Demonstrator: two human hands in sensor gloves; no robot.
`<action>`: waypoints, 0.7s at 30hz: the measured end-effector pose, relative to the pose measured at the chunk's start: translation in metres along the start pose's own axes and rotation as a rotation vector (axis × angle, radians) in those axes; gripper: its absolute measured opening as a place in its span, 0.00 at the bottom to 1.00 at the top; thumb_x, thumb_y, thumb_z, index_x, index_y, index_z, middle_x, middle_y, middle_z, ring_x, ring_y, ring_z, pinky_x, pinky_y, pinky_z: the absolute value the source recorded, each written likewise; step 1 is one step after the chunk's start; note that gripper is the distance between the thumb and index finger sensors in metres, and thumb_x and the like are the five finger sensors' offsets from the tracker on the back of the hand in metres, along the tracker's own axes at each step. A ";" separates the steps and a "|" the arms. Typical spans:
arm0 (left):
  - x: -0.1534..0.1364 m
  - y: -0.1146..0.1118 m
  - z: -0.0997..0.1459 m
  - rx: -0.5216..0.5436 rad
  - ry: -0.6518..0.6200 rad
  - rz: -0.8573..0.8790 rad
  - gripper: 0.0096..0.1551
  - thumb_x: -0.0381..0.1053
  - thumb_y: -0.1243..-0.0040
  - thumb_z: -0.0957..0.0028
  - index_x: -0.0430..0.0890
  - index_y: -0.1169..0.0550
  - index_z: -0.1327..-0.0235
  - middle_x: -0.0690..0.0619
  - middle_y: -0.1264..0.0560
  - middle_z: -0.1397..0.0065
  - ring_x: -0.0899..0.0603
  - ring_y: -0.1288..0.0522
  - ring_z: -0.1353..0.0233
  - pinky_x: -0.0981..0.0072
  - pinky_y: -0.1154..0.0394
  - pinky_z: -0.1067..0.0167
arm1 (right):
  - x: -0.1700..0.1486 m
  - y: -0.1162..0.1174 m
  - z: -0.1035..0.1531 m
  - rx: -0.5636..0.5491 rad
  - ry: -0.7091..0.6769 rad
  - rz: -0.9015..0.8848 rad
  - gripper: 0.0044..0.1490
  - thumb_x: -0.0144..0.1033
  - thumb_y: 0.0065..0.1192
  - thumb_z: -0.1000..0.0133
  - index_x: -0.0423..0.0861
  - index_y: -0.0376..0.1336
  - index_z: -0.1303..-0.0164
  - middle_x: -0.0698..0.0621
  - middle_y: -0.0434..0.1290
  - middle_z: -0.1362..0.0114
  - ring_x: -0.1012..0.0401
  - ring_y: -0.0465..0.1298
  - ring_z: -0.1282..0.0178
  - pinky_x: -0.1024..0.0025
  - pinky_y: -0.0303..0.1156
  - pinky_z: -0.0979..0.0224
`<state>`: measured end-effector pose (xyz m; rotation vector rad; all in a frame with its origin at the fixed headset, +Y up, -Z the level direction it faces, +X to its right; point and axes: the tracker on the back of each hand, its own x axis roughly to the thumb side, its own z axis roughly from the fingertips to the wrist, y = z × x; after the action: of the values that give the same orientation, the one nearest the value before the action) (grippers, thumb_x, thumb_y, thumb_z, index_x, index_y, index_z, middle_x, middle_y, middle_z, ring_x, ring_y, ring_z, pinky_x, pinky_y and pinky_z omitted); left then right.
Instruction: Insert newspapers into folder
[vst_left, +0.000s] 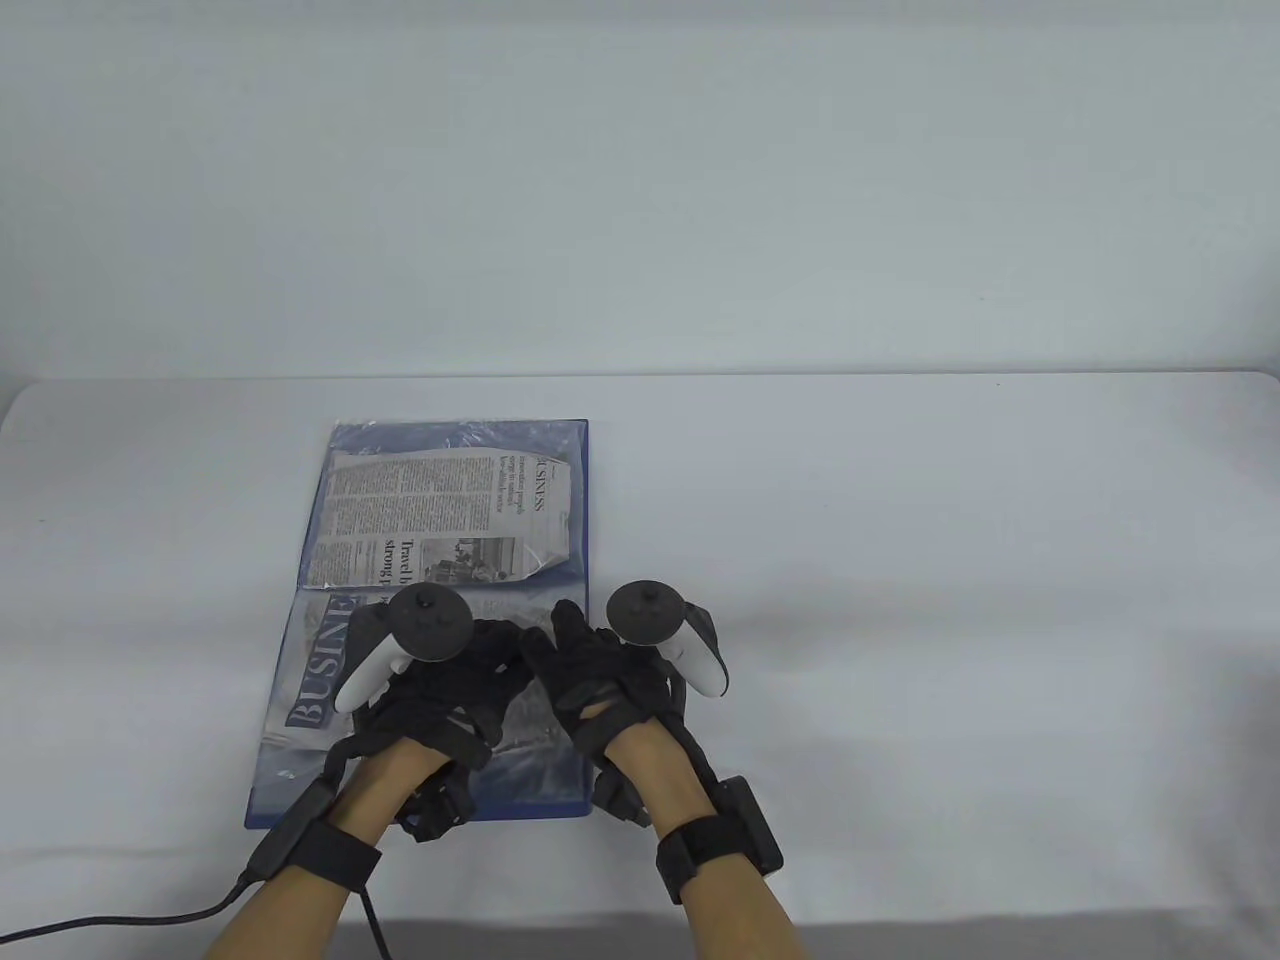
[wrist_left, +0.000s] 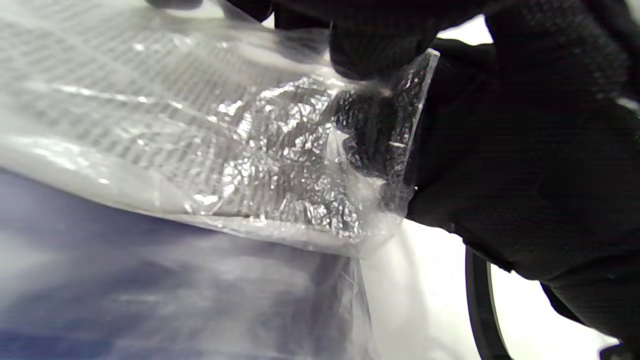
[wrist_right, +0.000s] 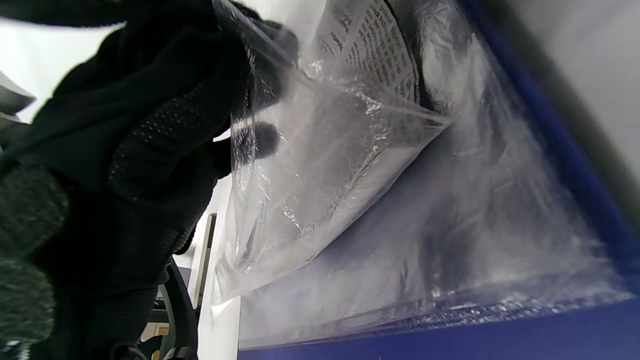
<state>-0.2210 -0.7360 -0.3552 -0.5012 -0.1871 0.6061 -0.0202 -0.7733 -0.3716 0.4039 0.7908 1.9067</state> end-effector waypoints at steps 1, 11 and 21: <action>0.000 0.001 0.001 0.007 -0.001 0.004 0.22 0.55 0.49 0.33 0.57 0.33 0.27 0.54 0.44 0.10 0.38 0.54 0.08 0.36 0.51 0.12 | 0.001 -0.005 0.004 -0.037 0.002 0.001 0.68 0.72 0.40 0.44 0.35 0.20 0.21 0.31 0.25 0.21 0.29 0.26 0.25 0.25 0.22 0.39; -0.004 0.012 0.008 0.120 0.007 0.096 0.22 0.56 0.50 0.33 0.57 0.34 0.27 0.54 0.44 0.10 0.38 0.53 0.08 0.37 0.51 0.12 | 0.014 -0.004 0.022 0.187 0.097 0.449 0.44 0.49 0.63 0.34 0.39 0.46 0.20 0.31 0.23 0.22 0.31 0.25 0.24 0.22 0.25 0.37; 0.012 0.032 0.033 0.313 -0.060 0.055 0.31 0.56 0.51 0.32 0.58 0.42 0.17 0.51 0.48 0.09 0.36 0.56 0.08 0.35 0.53 0.13 | 0.064 -0.010 0.014 -0.247 0.008 0.560 0.23 0.35 0.58 0.34 0.42 0.61 0.32 0.33 0.50 0.21 0.35 0.58 0.24 0.38 0.57 0.29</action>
<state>-0.2378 -0.6928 -0.3424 -0.1866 -0.1323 0.6906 -0.0342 -0.7088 -0.3715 0.4987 0.4605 2.4933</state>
